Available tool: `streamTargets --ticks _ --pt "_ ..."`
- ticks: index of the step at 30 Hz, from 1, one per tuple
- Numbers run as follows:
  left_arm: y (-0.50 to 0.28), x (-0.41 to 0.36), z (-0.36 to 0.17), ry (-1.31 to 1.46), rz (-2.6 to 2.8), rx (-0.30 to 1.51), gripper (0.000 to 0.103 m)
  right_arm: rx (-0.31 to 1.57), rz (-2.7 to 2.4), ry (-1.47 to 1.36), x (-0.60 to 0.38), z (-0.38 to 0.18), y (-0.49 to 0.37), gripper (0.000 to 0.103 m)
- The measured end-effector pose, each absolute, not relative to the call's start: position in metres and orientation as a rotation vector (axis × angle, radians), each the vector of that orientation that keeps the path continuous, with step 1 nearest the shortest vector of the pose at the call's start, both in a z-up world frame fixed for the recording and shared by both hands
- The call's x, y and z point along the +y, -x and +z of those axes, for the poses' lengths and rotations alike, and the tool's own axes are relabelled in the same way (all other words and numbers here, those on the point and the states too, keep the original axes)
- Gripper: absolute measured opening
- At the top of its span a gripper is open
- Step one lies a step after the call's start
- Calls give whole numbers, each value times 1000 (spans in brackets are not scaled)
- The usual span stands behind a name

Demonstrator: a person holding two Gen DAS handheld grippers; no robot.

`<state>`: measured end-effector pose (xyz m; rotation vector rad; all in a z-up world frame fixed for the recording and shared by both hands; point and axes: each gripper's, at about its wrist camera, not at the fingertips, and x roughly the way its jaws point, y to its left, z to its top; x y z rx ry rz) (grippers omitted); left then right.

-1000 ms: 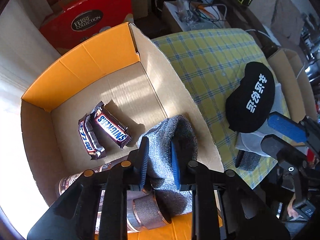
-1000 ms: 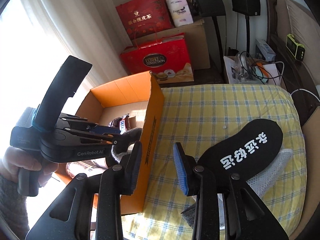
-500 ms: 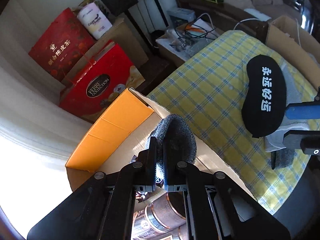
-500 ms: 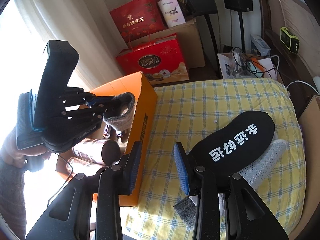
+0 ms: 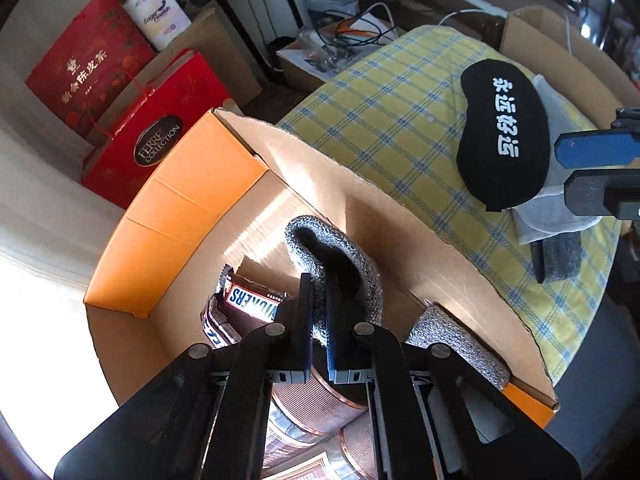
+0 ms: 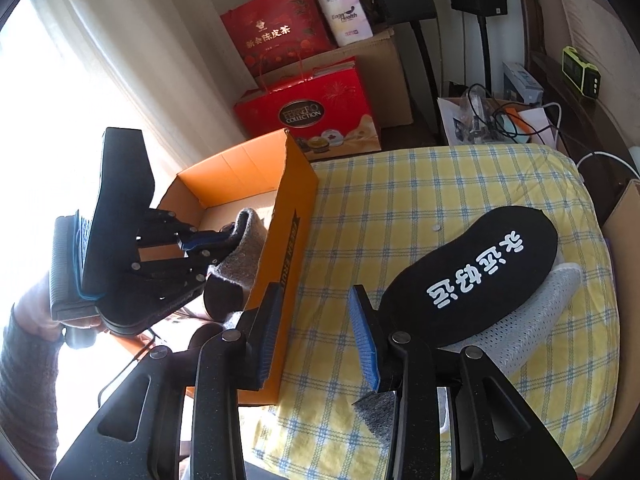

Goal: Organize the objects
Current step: 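Lower the dark grey sock into the box and open the left gripper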

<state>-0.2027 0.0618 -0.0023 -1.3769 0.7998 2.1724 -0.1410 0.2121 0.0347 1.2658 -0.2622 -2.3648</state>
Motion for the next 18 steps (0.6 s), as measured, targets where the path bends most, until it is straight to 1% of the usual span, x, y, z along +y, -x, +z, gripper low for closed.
streamTargets --ticks 3,5,6,8,9,11,16,18 --pt "201 53 0 1408 2194 724 6 -252 -2356 -1260 208 36 139 36" --pt "206 44 4 1439 2231 641 11 -244 -2352 -1257 206 37 137 36" --pt "208 39 9 1435 2251 596 16 -240 -2350 -1257 204 38 137 36" --pt "211 29 18 1423 2296 513 45 -232 -2350 -1255 203 39 135 36" --pt "212 24 23 1413 2309 473 48 -230 -2352 -1252 203 40 134 38" --pt "215 17 28 1422 2301 392 48 -231 -2353 -1249 203 41 133 41" --pt "223 8 30 1469 2304 227 49 -241 -2355 -1246 206 42 131 42" --pt "228 8 26 1506 2286 174 56 -244 -2354 -1249 207 41 131 42"
